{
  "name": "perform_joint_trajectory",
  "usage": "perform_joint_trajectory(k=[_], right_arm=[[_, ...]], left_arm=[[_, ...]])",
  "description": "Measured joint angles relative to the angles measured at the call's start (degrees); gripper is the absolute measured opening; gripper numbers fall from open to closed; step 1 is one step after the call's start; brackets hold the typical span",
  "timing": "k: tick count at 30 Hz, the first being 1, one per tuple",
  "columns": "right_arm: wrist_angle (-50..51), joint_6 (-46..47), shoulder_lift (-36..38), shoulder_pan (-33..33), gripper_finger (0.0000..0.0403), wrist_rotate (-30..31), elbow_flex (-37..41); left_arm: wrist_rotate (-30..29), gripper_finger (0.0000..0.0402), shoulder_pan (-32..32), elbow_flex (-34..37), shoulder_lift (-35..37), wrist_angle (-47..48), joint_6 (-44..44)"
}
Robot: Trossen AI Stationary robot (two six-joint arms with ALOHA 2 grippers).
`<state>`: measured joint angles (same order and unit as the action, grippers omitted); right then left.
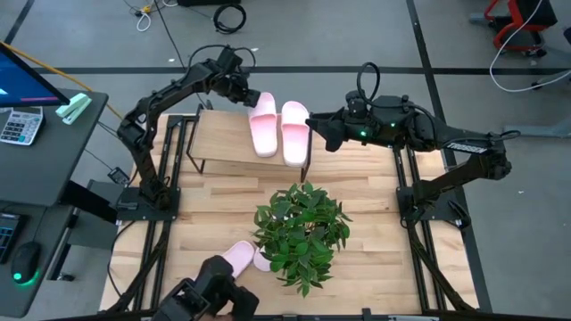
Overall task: Pick and place slides into the shelf
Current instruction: Put the pink slide on the shelf
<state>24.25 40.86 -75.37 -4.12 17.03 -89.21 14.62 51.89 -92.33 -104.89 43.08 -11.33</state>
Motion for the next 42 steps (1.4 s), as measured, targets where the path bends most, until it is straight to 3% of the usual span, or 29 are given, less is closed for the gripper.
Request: perform_joint_trajectory(k=[9,16,29,37,42], right_arm=[[1.16,-0.46,0.00,-0.78,0.0213,0.90,0.00],[1.23,-0.48,0.00,-1.18,0.0213,0.90,0.02],[3.15,-0.57,0.00,-1.16,0.0213,0.90,0.01],[3.15,-0.59,0.00,-1.14,0.0213,0.90,0.02],[3.17,-0.16,0.00,-1.14,0.0213,0.90,0.00]], left_arm=[[1.00,0.0177,0.27,0.00,1.09,-4.45,-2.68],[-5.77,0.0150,1.45,0.00,2.54,-4.42,-2.50],[-6.95,0.0009,-0.95,-5.86,9.71,22.77,10.23],[-9.84,0.0005,-6.37,-5.86,9.23,22.42,10.64],[-14.95,0.0005,-8.65,-5.86,8.30,23.55,10.88]])
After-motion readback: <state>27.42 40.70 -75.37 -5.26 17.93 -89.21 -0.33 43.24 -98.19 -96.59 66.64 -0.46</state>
